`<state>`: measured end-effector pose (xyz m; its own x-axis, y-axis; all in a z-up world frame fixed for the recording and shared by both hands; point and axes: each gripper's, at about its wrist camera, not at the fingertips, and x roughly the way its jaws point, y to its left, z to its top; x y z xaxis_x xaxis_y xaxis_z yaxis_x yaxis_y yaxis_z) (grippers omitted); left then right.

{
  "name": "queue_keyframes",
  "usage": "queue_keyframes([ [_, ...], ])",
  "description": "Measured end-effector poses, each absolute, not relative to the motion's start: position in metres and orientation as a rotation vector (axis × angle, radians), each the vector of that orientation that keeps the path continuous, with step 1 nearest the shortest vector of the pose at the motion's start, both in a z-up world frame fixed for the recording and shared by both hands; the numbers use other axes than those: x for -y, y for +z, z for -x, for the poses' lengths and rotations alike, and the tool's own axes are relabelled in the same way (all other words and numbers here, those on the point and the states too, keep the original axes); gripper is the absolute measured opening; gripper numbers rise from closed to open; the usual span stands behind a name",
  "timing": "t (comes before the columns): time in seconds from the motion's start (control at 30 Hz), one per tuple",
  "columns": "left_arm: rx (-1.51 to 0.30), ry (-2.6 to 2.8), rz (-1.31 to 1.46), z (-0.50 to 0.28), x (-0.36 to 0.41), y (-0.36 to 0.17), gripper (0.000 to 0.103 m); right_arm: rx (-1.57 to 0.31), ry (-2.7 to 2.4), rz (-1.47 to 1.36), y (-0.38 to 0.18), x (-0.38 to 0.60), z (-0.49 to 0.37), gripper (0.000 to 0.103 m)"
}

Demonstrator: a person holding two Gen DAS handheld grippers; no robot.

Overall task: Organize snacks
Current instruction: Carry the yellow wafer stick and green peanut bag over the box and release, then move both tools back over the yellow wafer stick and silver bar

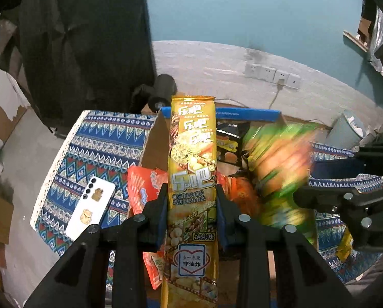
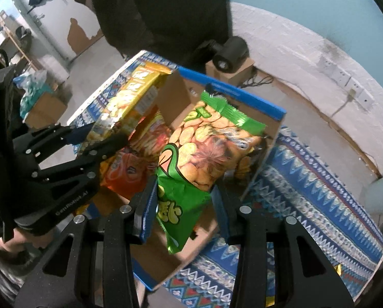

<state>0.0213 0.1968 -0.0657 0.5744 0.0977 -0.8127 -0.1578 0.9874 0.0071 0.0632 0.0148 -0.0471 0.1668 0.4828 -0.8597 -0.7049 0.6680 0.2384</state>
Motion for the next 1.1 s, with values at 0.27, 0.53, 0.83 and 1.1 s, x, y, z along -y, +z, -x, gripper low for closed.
queue_keyframes([
  [0.27, -0.894, 0.164, 0.004, -0.017, -0.185, -0.055, 0.062, -1.107, 0.764, 0.209, -0.045, -0.003, -0.072, 0.068],
  [0.53, -0.884, 0.136, -0.033, -0.019, -0.163, -0.049, 0.071, -1.091, 0.697, 0.159, -0.038, 0.029, -0.073, 0.074],
  [0.83, -0.882, 0.053, -0.050, -0.023, -0.128, -0.044, 0.076, -1.103, 0.612, 0.120, -0.043, 0.081, -0.069, 0.076],
  [1.1, -0.906, -0.047, -0.082, -0.027, -0.082, -0.046, 0.076, -1.133, 0.529, 0.073, -0.059, 0.135, -0.066, 0.076],
])
